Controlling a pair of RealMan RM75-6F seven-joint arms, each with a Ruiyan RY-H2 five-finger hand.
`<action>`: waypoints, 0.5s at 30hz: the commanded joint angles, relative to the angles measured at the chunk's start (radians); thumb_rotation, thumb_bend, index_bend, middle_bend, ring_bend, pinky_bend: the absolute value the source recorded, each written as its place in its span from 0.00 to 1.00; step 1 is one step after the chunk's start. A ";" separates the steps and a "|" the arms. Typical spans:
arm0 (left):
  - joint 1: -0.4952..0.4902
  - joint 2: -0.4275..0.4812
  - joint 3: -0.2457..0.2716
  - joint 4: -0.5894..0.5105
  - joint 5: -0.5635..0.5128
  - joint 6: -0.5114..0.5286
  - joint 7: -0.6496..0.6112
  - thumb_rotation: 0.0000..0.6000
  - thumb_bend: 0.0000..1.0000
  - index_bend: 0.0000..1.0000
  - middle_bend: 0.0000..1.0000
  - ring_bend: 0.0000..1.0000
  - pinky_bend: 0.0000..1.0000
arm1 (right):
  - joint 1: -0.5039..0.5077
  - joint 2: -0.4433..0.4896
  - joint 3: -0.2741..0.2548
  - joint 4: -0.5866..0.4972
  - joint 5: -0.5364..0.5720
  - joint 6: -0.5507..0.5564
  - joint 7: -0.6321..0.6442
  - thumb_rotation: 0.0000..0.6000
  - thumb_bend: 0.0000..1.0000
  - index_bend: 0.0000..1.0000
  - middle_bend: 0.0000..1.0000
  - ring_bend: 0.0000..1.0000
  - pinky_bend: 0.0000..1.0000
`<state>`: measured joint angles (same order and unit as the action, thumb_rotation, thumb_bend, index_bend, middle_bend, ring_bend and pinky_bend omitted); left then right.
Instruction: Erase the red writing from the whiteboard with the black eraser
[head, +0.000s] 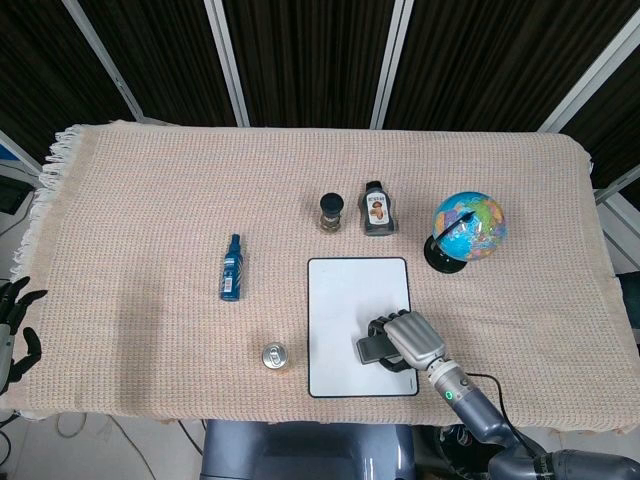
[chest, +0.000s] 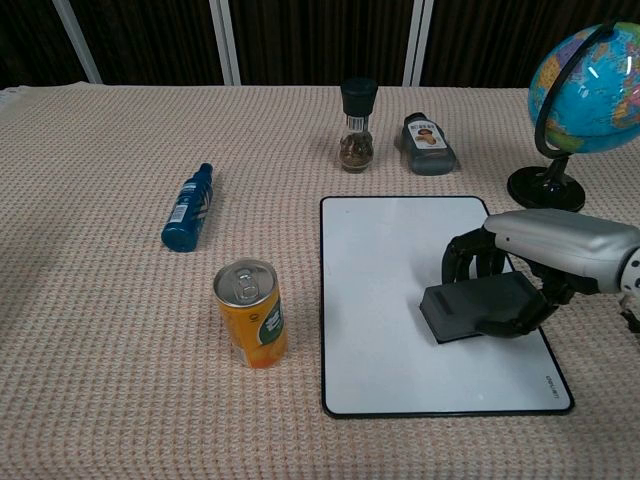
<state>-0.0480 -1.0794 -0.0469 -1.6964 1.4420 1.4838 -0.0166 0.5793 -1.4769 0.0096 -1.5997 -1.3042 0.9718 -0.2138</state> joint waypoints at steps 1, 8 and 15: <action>0.000 0.000 0.000 0.000 -0.001 -0.001 0.000 1.00 0.74 0.19 0.04 0.00 0.01 | 0.009 -0.022 0.022 0.050 0.024 -0.017 0.012 1.00 0.44 0.54 0.51 0.48 0.38; -0.001 0.000 -0.001 0.000 -0.003 -0.002 -0.001 1.00 0.74 0.19 0.04 0.00 0.01 | 0.025 -0.053 0.056 0.137 0.045 -0.038 0.040 1.00 0.44 0.54 0.51 0.48 0.38; -0.001 0.000 -0.001 0.000 -0.004 -0.002 0.000 1.00 0.74 0.19 0.04 0.00 0.01 | 0.061 -0.075 0.102 0.216 0.060 -0.076 0.085 1.00 0.44 0.54 0.51 0.48 0.38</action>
<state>-0.0487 -1.0790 -0.0484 -1.6968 1.4383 1.4820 -0.0169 0.6294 -1.5457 0.1000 -1.4002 -1.2483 0.9074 -0.1421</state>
